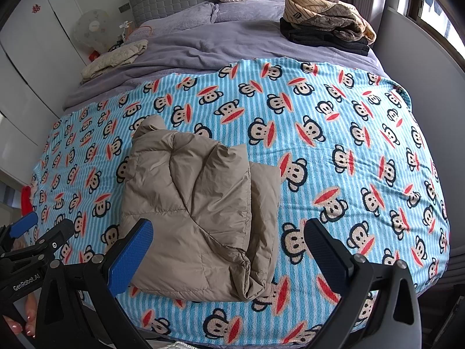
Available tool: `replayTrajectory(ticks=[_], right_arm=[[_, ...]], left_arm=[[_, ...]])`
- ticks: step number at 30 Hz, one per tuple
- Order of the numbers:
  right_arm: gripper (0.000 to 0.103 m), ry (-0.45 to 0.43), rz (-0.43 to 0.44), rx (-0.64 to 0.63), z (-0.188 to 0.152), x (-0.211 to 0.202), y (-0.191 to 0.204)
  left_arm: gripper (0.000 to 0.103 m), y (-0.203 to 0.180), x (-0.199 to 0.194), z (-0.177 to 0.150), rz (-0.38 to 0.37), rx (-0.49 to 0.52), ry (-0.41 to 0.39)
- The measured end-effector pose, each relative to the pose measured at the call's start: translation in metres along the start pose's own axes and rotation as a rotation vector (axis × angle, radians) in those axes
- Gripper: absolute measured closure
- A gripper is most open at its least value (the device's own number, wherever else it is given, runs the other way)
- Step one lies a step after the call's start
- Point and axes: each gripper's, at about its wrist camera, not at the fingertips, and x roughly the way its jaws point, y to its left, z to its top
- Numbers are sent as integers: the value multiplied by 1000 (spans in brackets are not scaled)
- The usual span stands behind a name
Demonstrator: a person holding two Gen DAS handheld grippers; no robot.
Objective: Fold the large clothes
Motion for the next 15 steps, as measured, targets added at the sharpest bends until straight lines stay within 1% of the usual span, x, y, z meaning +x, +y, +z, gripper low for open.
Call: replayTrajectory(ticks=[10, 15], right_arm=[[0, 1, 0, 1, 0, 0, 0], [0, 1, 0, 4, -1, 0, 0]], left_arm=[[0, 3, -1, 1, 1, 4, -10], [0, 5, -1, 4, -17, 21, -20]])
